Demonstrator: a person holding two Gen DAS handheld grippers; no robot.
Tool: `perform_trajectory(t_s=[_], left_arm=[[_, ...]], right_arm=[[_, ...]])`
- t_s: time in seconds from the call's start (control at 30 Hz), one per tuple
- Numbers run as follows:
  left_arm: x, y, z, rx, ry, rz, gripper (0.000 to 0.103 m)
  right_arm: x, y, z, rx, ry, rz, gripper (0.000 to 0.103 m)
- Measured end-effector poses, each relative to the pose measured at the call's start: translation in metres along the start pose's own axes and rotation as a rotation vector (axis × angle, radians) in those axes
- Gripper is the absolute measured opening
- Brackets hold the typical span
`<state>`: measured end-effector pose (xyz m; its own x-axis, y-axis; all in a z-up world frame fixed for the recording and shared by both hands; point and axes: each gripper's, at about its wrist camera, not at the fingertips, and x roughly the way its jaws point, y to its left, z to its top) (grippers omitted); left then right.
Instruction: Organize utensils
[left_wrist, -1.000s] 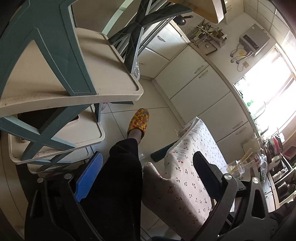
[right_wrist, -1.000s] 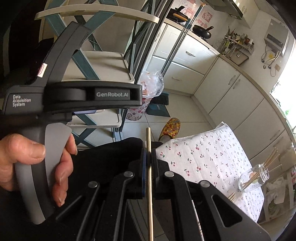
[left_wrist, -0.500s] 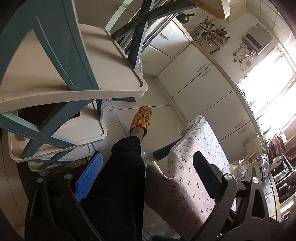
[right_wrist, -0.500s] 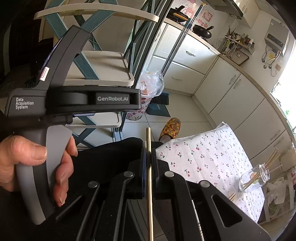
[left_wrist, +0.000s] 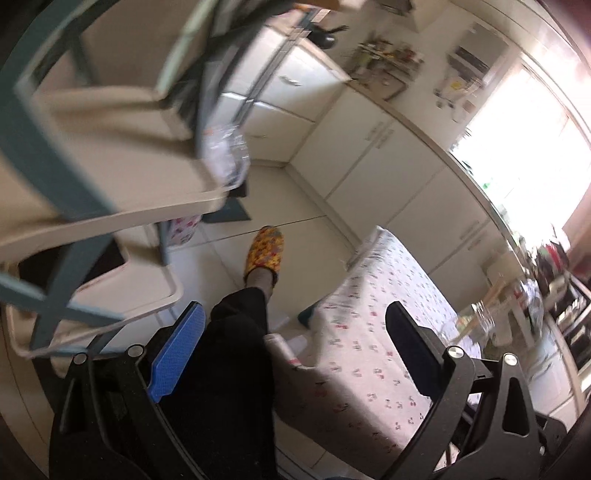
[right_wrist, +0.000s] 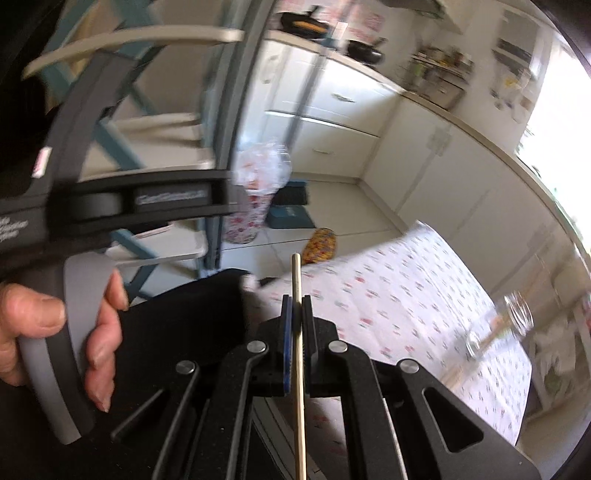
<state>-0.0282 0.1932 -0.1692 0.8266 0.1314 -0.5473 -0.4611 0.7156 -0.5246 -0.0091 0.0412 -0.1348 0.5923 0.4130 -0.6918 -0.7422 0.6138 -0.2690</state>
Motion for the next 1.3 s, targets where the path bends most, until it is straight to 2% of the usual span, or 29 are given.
perform_trajectory(t_s=[0.17,0.23,0.27,0.3,0.57,0.67,0.83,1.13,1.3], left_arm=[[0.016,-0.055,-0.002,0.159,0.005,-0.032,0.095],[0.022,-0.081,-0.004,0.239,0.006,-0.053,0.095],[0.025,-0.097,-0.005,0.282,0.003,-0.067,0.095],[0.028,-0.112,-0.006,0.318,0.008,-0.08,0.095],[0.041,-0.205,-0.002,0.492,0.017,-0.185,0.095],[0.043,-0.231,0.003,0.516,-0.011,-0.214,0.095],[0.046,-0.261,0.014,0.521,-0.054,-0.249,0.095],[0.077,-0.281,0.027,0.496,-0.067,-0.244,0.095],[0.103,-0.277,0.024,0.472,-0.013,-0.225,0.095]], right_arm=[[-0.01,-0.071,-0.025,0.262,-0.021,-0.051,0.006],[-0.023,-0.111,-0.038,0.423,-0.061,-0.088,0.006],[-0.027,-0.12,-0.042,0.464,-0.077,-0.104,0.006],[-0.037,-0.14,-0.048,0.537,-0.11,-0.148,0.006],[-0.094,-0.201,-0.061,0.726,-0.332,-0.371,0.006],[-0.109,-0.215,-0.058,0.765,-0.416,-0.435,0.006],[-0.114,-0.247,-0.052,0.808,-0.533,-0.477,0.006],[-0.086,-0.328,-0.041,1.004,-0.679,-0.403,0.006],[-0.059,-0.363,-0.039,1.103,-0.737,-0.413,0.006]])
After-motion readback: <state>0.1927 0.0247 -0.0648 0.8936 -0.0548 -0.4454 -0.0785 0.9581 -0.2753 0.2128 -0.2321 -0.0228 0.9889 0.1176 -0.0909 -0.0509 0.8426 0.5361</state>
